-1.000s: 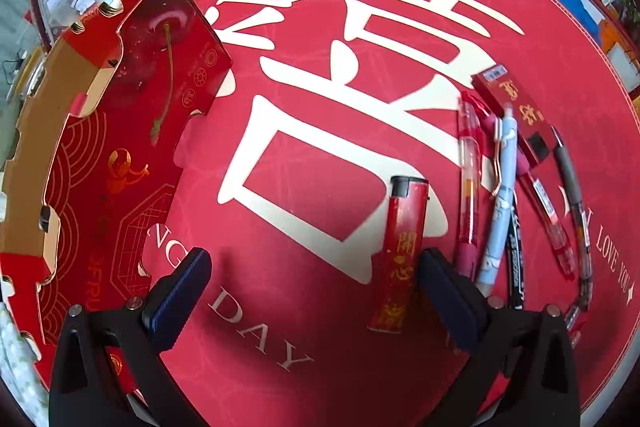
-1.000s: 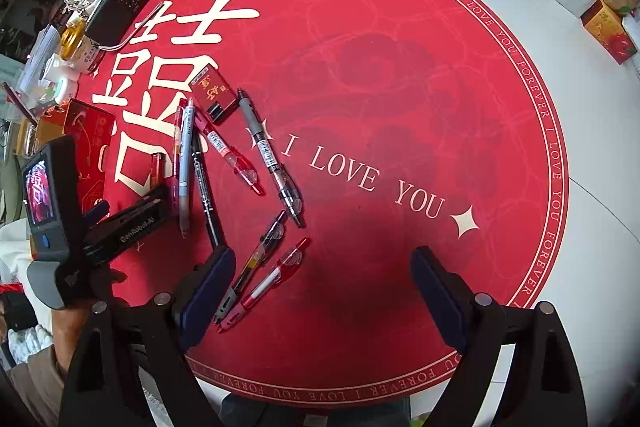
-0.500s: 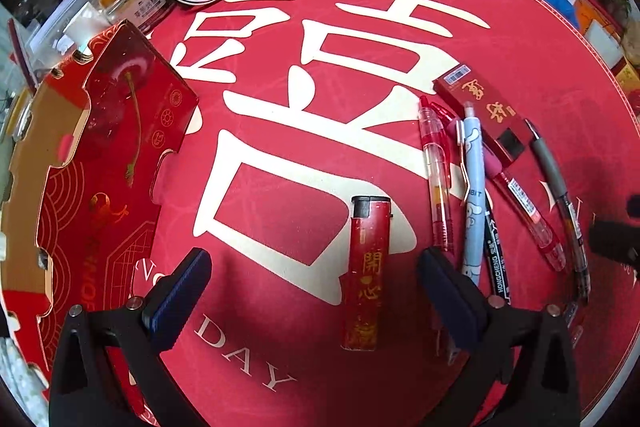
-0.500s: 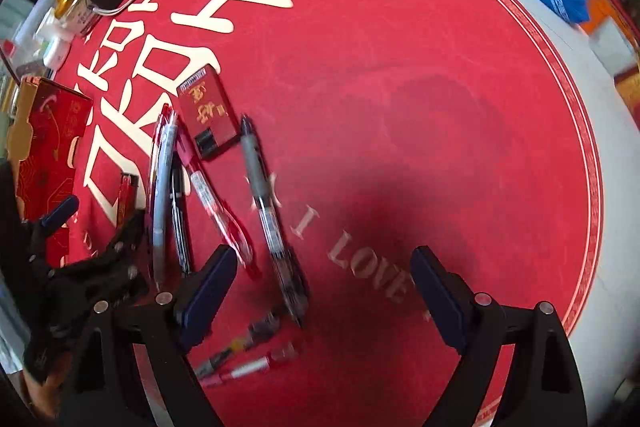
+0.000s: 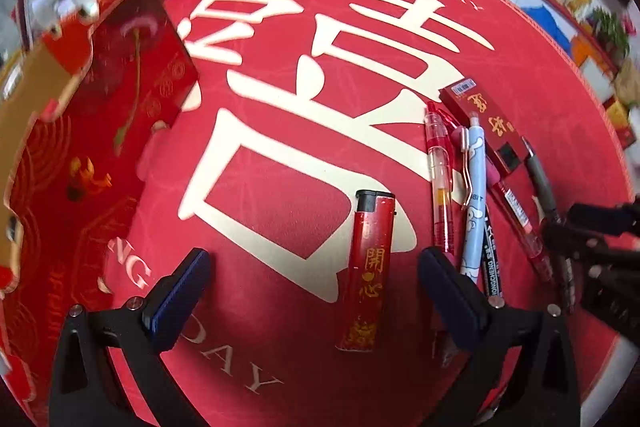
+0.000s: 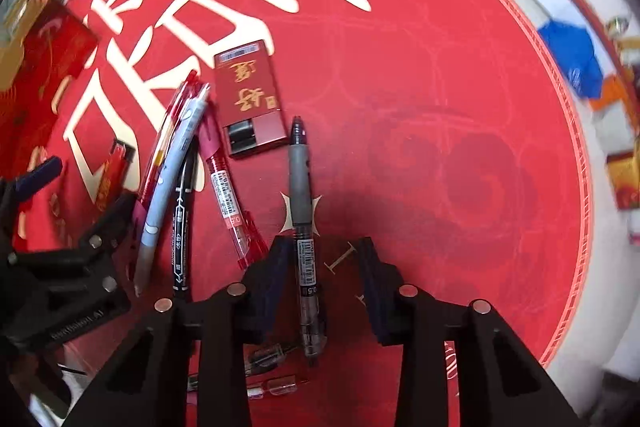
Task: Organize rigid objects
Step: 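Grasp the grey pen with the right tool while the left tool grasps the red lighter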
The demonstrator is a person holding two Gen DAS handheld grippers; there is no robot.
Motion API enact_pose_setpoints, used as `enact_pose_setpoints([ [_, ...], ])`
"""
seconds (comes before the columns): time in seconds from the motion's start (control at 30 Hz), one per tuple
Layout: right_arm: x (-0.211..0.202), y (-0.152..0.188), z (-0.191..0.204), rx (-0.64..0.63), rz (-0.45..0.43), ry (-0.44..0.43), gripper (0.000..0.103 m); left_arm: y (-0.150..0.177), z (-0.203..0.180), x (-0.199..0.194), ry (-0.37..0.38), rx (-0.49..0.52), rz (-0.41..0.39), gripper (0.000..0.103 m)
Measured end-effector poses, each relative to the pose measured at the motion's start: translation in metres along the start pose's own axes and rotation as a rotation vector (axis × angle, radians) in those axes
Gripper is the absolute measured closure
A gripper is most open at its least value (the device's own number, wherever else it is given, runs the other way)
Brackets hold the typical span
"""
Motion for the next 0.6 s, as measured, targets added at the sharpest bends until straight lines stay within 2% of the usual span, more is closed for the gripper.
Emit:
enact_pose_setpoints([
  [0.07,0.0,0.001,0.005,0.01,0.011,-0.041,0.082,0.0,-0.003,-0.001,0.002,0.019,-0.009,0.0],
  [0.1,0.0,0.0,0.006,0.012,0.018,-0.043,0.083,-0.001,-0.006,-0.001,0.009,0.039,-0.012,0.0],
  [0.13,0.0,-0.001,0.009,0.013,0.026,-0.05,0.092,-0.002,-0.009,-0.001,0.013,0.051,-0.013,0.0],
  [0.3,-0.007,0.001,0.011,0.085,0.043,-0.114,0.092,-0.006,-0.023,-0.001,0.028,0.106,-0.01,0.0],
  [0.4,-0.018,0.005,0.006,0.126,0.029,-0.155,0.092,-0.006,-0.028,-0.004,0.039,0.116,0.006,0.009],
  [0.5,-0.034,0.01,-0.001,0.183,0.01,-0.185,0.092,-0.004,-0.036,-0.015,0.053,0.153,0.002,0.046],
  [0.53,-0.039,0.011,-0.003,0.2,0.006,-0.193,0.092,-0.004,-0.036,-0.017,0.053,0.16,0.006,0.072],
  [0.57,-0.042,0.013,-0.005,0.215,0.004,-0.202,0.092,-0.005,-0.036,-0.018,0.048,0.165,0.014,0.083],
  [0.6,-0.046,0.015,-0.005,0.229,0.004,-0.212,0.092,-0.004,-0.035,-0.019,0.051,0.164,0.029,0.083],
])
Point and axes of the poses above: each gripper's, at about its wrist camera, not at the fingertips, and x roughly the way its jaws point, z to its left, y to its underside, the point moved 8 cm from there along x, roughly the way its jaws point, and after that the axes turned 4 degrees about -y, right-handed, at the moved point
